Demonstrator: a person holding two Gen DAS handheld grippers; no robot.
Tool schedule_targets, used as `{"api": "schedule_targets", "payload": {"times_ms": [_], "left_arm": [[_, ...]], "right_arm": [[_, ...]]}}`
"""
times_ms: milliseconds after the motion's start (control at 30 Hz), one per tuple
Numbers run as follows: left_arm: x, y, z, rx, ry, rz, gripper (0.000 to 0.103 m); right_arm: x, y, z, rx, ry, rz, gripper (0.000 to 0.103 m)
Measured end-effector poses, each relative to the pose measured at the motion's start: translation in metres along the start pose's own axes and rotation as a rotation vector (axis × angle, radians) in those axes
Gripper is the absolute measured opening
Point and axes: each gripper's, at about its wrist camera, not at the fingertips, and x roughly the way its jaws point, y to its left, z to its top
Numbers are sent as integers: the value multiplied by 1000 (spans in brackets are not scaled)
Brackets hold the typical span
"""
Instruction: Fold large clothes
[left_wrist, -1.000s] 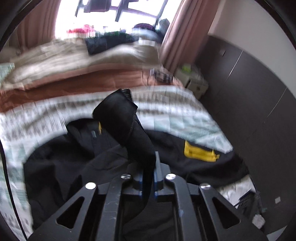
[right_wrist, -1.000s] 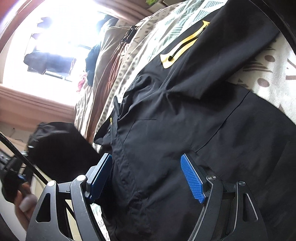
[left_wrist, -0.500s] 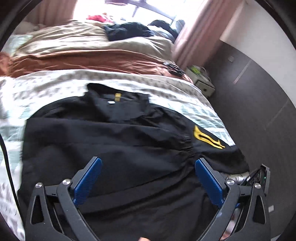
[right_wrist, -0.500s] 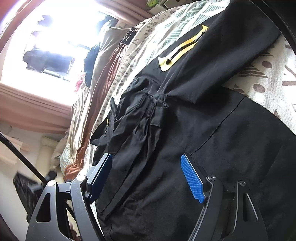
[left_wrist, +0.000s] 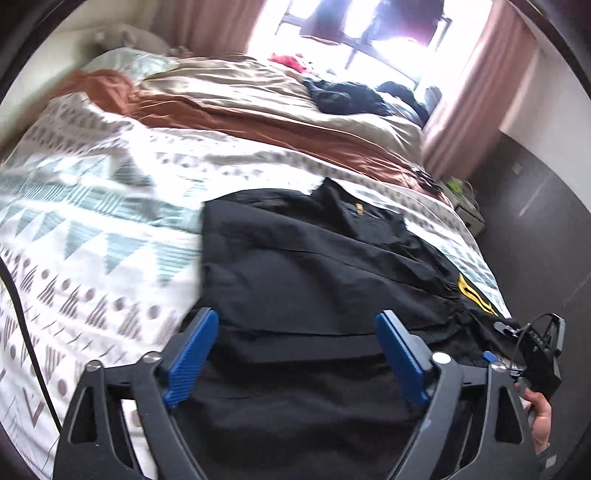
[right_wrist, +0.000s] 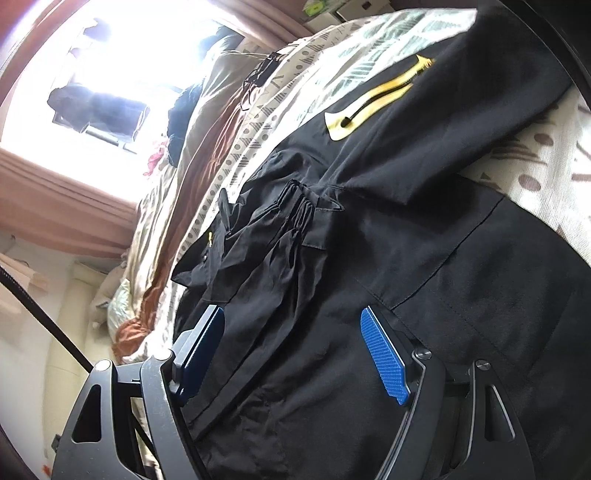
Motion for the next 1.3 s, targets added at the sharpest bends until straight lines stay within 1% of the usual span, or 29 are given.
{"api": "schedule_targets", "payload": {"times_ms": [33,67,133,200,267,300,333,400,467,500,567,633,700,767,800,833,900,933,1000,1067,1133,1200,1267,1300], "left_arm": [[1,6,-3,-4,1,9,78],[3,14,-6,-10,4,19,75],[12,30,-14,-37,21,19,66],[27,44,-20,-59,57,19,61],[43,52,-21,-53,81,36,59],[51,58,-22,-69,99,47,52],[57,63,-24,-84,113,50,46],[68,72,-28,-104,137,48,46],[77,76,-30,-103,148,62,39],[81,77,-30,-100,156,70,33],[87,79,-30,-96,166,72,33],[93,83,-30,-101,176,81,26],[95,88,-29,-114,176,84,26],[96,91,-29,-117,175,97,26],[96,93,-28,-115,174,106,26],[96,93,-28,-116,172,113,26],[95,99,-29,-126,166,131,26],[95,101,-28,-133,165,132,26],[94,105,-28,-148,160,135,26],[91,107,-26,-151,152,146,26],[87,108,-23,-157,145,145,26],[80,106,-21,-163,126,131,26],[73,103,-17,-164,108,120,26],[70,102,-15,-162,101,114,26]], "right_arm": [[0,3,-1,-19,-4,-4,75],[1,5,-2,-39,-7,-12,75],[4,6,-1,-66,-11,-20,75],[8,5,0,-81,-16,-16,75],[15,1,2,-75,-8,-14,68],[20,-2,4,-72,-4,-9,64],[25,-5,5,-68,-2,-10,63],[33,-11,7,-47,9,-29,61],[42,-12,9,-56,12,-42,60],[45,-12,10,-57,12,-50,59],[53,-14,15,-42,10,-46,55],[62,-11,22,-43,19,-33,51],[72,-7,26,-64,22,-34,49],[81,-5,26,-82,32,-41,41],[86,-5,26,-88,41,-38,33],[90,-5,25,-96,49,-39,20],[95,-4,22,-116,55,-64,5],[95,-5,21,-111,50,-72,1],[91,-8,18,-86,40,-74,0],[88,-7,15,-89,41,-84,0],[87,-2,16,-111,61,-103,0],[85,0,20,-103,80,-104,1],[78,-1,23,-86,92,-87,3],[73,-1,26,-90,90,-89,7]]}}
